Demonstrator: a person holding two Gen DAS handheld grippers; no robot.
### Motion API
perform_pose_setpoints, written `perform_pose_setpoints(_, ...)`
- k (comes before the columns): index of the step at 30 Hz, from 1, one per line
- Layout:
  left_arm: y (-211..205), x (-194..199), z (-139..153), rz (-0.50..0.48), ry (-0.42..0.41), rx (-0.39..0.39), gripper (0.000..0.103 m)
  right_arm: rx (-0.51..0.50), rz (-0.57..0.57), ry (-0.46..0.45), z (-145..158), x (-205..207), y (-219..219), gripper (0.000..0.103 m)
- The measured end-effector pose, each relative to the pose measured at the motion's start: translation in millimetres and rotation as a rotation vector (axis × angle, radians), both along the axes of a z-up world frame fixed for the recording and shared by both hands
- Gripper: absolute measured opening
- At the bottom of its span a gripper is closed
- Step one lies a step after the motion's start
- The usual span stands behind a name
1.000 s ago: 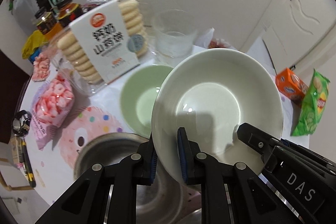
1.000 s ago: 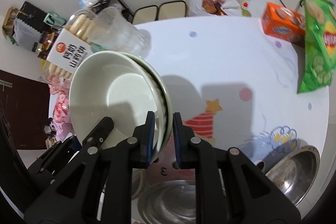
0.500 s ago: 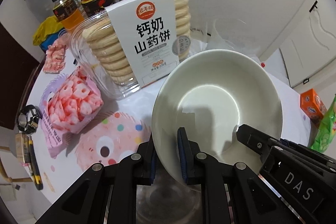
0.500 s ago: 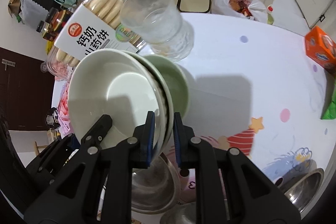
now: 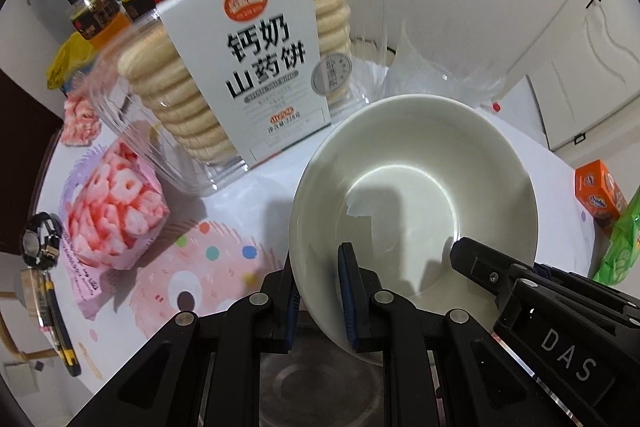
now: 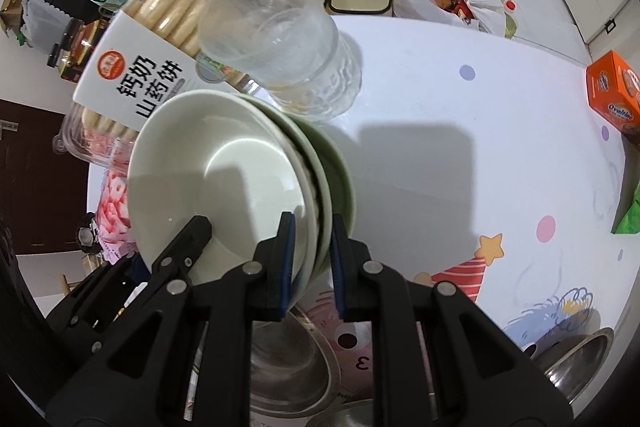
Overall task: Organize plates and bowls
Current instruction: 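Carry the stacked bowls with the right gripper onto the other green bowl, then open the right gripper to set the stack down, then lift the right gripper away from the bowl stack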
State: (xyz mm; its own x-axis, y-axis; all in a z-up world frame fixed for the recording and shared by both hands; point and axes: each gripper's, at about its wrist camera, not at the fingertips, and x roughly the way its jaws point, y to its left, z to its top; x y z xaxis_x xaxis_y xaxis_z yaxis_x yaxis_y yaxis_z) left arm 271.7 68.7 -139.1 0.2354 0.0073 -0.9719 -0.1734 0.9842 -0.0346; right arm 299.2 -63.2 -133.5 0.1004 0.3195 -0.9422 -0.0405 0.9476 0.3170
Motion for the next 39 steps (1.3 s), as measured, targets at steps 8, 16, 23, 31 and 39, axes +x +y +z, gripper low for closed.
perform_pose_setpoints(8,-2.5,11.8,-12.1,-0.025,0.033,-0.012,0.019,-0.021,-0.021,0.027,-4.4,8.8,3.2,0.023)
perform_pose_setpoints(16,-18.9,24.7,-8.8,-0.039,0.026,0.028,0.029,0.033,-0.074,0.065,-2.6,13.7,2.2,0.044)
perform_pose_setpoints(23,-19.0,25.2,10.4,-0.038,-0.033,0.054,0.046,0.019,-0.07,0.008,17.4,14.9,0.2,0.052)
perform_pose_setpoints(31,-23.0,6.8,29.1,-0.061,-0.057,-0.009,0.06,0.056,-0.107,-0.009,26.5,1.5,-18.5,0.059)
perform_pose_setpoints(39,-29.5,-26.7,53.3,-0.044,-0.108,0.014,0.076,0.065,-0.122,-0.045,40.0,-29.8,-36.2,0.062)
